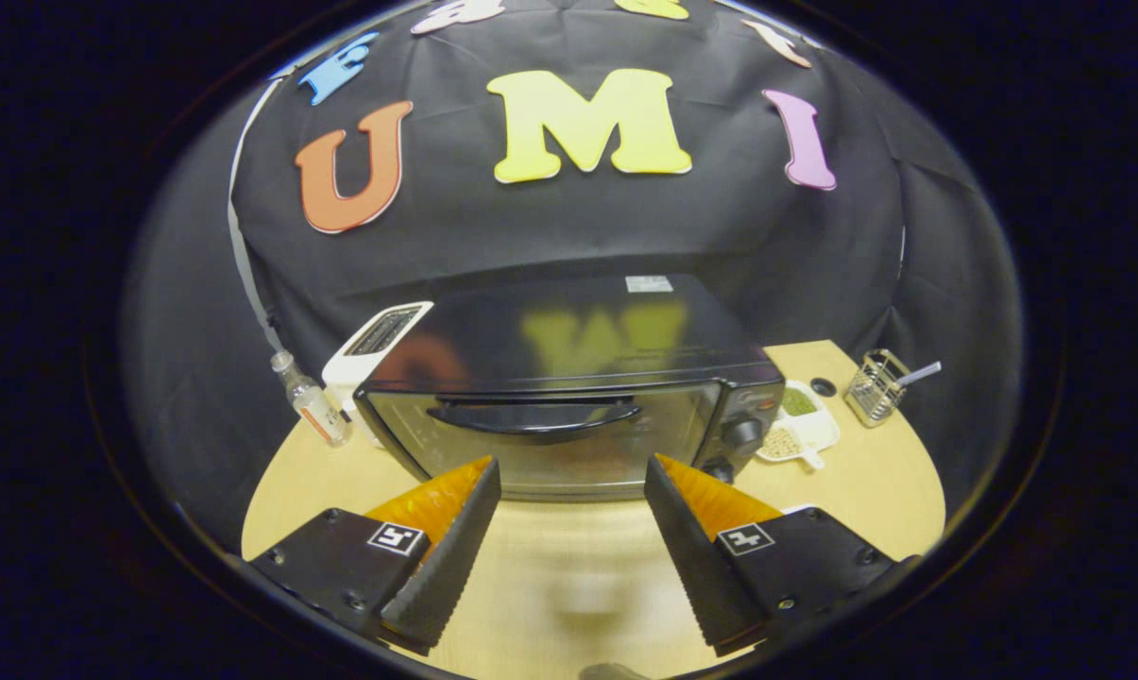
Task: Open the toaster oven, put the food inside, and close the toaster oven door.
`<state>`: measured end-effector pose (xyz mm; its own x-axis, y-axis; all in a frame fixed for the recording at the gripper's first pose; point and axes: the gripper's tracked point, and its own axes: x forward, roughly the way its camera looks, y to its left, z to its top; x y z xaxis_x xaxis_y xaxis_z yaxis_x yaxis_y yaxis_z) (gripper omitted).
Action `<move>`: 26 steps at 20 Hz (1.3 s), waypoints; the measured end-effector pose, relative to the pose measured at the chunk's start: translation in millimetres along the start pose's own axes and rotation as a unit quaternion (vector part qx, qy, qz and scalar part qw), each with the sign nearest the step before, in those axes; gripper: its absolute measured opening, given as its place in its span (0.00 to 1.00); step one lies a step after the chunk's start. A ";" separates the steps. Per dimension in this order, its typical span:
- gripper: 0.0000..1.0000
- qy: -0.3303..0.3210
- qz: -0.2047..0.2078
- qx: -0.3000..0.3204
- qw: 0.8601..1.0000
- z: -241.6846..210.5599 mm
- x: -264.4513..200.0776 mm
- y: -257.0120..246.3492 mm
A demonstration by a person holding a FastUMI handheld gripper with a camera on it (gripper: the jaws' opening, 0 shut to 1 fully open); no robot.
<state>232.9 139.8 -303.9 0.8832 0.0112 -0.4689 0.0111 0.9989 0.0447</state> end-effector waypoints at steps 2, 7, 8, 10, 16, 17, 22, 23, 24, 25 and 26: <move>0.98 -0.016 -0.005 -0.014 1.000 13.7 -25.3 -13.2; 0.98 -0.077 -0.017 -0.015 0.997 69.8 -109.7 -61.2; 0.98 -0.096 -0.023 -0.018 0.995 85.3 -130.7 -75.0; 0.98 -0.126 -0.026 -0.016 0.991 108.4 -175.8 -94.8; 0.99 -0.238 -0.035 -0.019 0.970 167.1 -312.8 -150.4; 0.99 -0.244 -0.039 -0.024 0.969 165.0 -324.5 -159.6; 0.99 -0.260 -0.023 -0.029 0.965 169.2 -359.1 -182.7; 0.99 -0.257 -0.017 -0.024 0.966 167.4 -360.7 -185.9; 0.99 -0.256 -0.012 -0.019 0.966 165.1 -361.1 -187.8; 0.99 -0.253 -0.009 -0.019 0.967 164.2 -360.7 -191.4; 0.99 -0.248 -0.010 -0.021 0.968 160.7 -357.3 -197.4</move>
<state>-9.6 -68.6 -3.4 0.9997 -0.0215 0.0133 0.0215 0.9998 -0.0012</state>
